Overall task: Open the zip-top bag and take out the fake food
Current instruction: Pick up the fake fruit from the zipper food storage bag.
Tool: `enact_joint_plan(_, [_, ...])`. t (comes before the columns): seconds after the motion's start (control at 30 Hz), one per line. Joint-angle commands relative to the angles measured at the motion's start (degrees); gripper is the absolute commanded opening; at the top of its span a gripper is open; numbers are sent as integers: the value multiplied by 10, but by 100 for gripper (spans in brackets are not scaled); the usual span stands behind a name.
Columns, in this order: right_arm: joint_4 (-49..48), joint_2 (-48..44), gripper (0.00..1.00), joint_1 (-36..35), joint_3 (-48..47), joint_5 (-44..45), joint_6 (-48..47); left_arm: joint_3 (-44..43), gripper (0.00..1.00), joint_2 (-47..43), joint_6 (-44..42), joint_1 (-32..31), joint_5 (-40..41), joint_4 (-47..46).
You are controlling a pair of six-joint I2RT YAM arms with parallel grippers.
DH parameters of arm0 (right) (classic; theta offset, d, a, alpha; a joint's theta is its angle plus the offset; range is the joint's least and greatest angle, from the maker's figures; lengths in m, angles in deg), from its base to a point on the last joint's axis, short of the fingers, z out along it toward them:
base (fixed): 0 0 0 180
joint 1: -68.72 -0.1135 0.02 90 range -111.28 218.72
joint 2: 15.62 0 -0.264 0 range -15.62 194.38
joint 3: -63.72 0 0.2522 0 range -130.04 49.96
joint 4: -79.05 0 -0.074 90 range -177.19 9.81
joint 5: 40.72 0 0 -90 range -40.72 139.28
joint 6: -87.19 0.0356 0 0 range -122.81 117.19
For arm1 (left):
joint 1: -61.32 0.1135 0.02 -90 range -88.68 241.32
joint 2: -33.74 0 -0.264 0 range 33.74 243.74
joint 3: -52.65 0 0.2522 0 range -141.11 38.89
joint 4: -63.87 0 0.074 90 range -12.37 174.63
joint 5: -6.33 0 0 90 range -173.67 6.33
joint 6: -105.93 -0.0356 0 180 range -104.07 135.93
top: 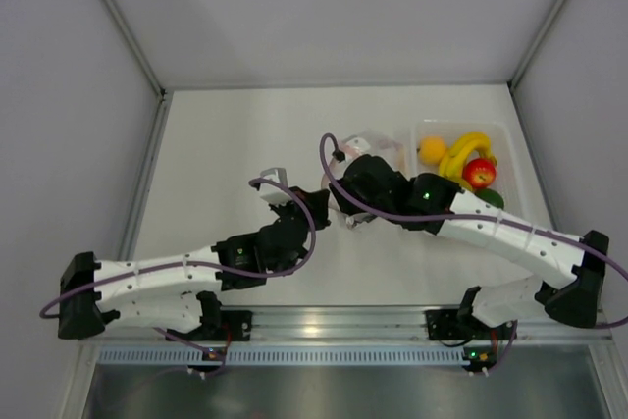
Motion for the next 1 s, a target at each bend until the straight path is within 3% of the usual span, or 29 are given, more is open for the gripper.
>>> enact_joint_plan(0.0, [-65,-5,2,-10,-6,28,-24,2,0,-6,-25,9,-23,13])
enact_joint_plan(0.07, [4,29,1,-10,-40,56,-11,10,0,-16,-21,9,-5,14])
enact_joint_plan(0.23, [-25,26,1,-12,2,-8,-9,10,0,-40,-23,10,70,35])
enact_joint_plan(0.4, [-24,11,1,-17,39,-73,-15,-5,0,-44,-15,32,79,64])
enact_joint_plan(0.5, [-31,10,1,-31,55,-90,-23,-7,0,-42,-7,60,56,64])
enact_joint_plan(0.8, [-123,-70,0,-47,91,3,-16,6,0,-31,-5,67,-7,57])
enact_joint_plan(0.87, [-146,-72,0,-47,91,-10,-24,28,0,-35,-34,67,-53,-13])
enact_joint_plan(0.97, [-155,-63,0,-48,77,-30,-38,25,0,-33,-46,67,-92,-27])
